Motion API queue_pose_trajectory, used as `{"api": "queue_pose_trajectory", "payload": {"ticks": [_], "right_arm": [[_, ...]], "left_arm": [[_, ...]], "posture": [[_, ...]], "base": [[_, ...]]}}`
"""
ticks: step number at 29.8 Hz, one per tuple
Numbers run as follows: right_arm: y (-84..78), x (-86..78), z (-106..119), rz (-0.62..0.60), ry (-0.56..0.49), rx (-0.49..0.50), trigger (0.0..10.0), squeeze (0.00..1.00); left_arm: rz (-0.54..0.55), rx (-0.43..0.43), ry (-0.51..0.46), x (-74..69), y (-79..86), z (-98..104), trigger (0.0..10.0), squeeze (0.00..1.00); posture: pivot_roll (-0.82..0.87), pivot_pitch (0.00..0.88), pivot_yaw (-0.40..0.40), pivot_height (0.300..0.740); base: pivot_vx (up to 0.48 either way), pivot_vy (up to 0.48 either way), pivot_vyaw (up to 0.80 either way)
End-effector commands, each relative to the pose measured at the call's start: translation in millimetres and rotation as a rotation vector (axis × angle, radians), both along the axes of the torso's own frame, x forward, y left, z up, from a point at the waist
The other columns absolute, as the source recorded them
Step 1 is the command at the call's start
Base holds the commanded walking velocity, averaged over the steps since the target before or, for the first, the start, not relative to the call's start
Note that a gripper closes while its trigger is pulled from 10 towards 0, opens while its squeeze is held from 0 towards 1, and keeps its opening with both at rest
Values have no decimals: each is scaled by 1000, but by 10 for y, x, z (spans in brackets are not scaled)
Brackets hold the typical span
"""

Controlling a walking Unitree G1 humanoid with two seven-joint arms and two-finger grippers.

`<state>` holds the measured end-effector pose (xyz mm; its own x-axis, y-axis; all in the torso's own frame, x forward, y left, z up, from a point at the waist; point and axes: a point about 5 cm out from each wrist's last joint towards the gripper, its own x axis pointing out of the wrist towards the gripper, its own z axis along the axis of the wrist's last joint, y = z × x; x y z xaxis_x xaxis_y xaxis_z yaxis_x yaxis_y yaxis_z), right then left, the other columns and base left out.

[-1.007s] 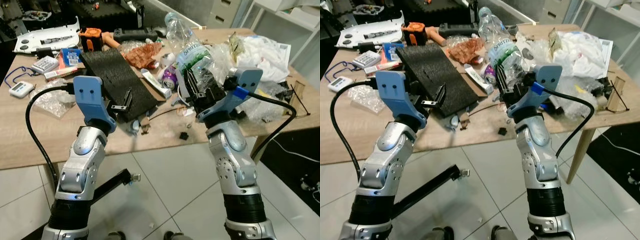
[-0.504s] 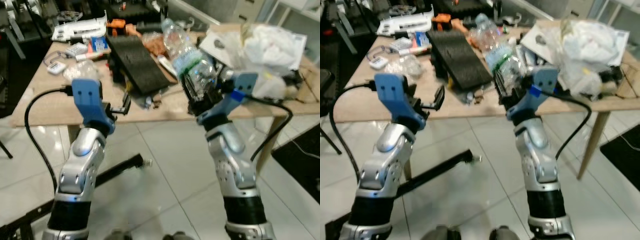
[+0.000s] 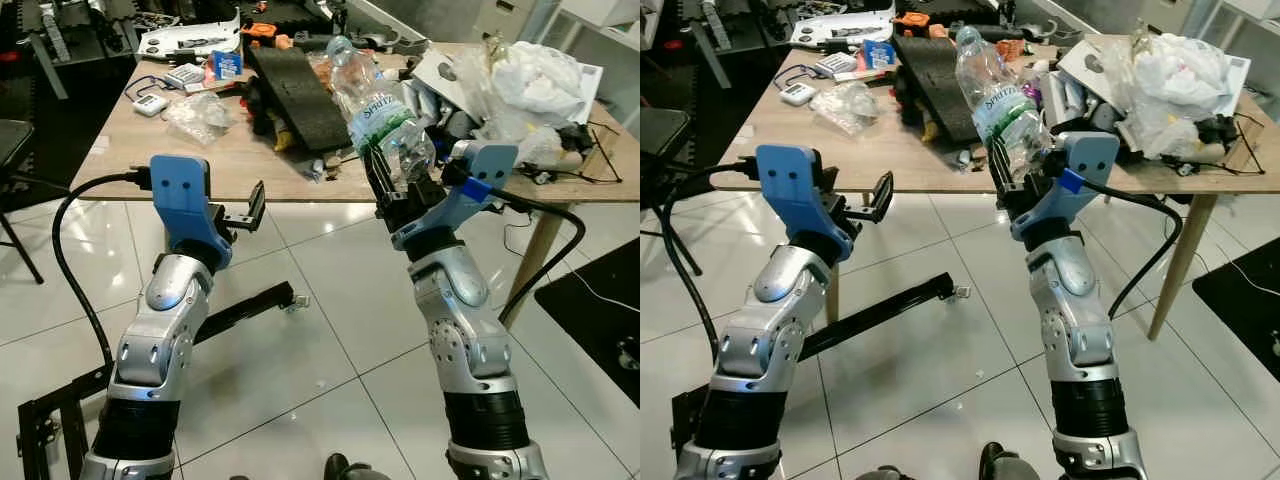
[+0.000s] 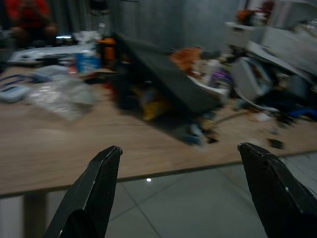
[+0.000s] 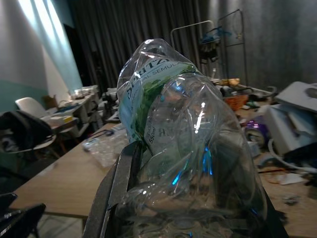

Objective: Picking trash to rubbish bin

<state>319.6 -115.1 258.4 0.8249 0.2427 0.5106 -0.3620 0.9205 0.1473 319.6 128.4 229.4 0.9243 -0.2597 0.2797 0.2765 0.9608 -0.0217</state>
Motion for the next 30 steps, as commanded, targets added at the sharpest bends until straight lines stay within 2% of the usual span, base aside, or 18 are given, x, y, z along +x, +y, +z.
{"api": "queue_pose_trajectory", "payload": {"ticks": [1, 6, 7, 16, 30], "right_arm": [[-8, -25, 12, -3, -4, 1, 10000, 0], [-7, -26, 8, -3, -3, 1, 10000, 0], [-7, -26, 7, -3, -3, 1, 10000, 0], [-4, -25, 0, -3, 2, 1, 10000, 0], [5, -30, 0, -1, -1, -18, 10000, 0]], "left_arm": [[-13, 48, 17, 7, -16, -19, 10000, 0], [-17, 49, 22, 8, -27, -29, 10000, 0], [-20, 30, 37, 12, -27, -43, 10000, 0], [-20, 59, 31, 11, -22, -69, 10000, 0], [-36, 57, 29, 0, -52, -69, 10000, 0]], "posture": [[9, 191, -15, 740], [9, 191, -15, 740], [9, 191, -15, 740], [10, 191, -13, 740], [10, 189, -12, 740]], "base": [[0, -480, 0], [0, -470, 0], [0, 0, 0], [0, 0, 0], [0, 0, -800]]}}
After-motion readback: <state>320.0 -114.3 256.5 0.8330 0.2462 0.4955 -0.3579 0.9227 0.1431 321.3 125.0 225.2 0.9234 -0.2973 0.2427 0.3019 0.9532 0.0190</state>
